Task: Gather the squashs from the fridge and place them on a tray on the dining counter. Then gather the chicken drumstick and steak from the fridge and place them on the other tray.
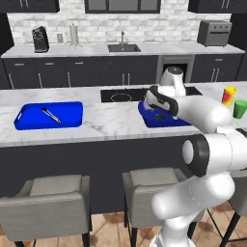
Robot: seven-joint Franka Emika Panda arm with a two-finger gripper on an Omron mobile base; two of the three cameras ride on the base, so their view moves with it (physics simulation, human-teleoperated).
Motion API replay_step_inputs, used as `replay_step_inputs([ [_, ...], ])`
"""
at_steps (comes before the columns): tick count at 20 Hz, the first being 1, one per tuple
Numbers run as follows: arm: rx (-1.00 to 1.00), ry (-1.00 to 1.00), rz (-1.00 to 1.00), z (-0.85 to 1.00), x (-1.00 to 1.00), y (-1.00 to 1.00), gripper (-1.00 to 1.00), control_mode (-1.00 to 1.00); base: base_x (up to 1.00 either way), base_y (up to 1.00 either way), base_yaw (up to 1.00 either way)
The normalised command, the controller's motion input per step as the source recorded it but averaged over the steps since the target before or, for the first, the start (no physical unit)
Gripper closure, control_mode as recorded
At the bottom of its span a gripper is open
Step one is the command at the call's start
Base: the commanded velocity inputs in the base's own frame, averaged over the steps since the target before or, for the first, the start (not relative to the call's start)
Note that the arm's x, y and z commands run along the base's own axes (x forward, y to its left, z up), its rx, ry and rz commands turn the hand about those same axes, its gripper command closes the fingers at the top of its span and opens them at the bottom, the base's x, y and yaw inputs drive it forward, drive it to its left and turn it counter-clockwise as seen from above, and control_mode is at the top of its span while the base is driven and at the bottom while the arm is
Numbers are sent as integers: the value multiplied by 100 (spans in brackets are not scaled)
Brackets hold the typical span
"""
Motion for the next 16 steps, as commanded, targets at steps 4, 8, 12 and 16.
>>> replay_step_inputs([
  [4,0,-7,0,40,-22,2,-100,-100,0,0,0],
  [8,0,-9,0,48,-62,0,-100,-100,0,0,0],
  [12,0,-9,0,44,-84,1,-100,-100,0,0,0],
  [16,0,-9,0,23,-100,3,-100,-100,0,0,0],
])
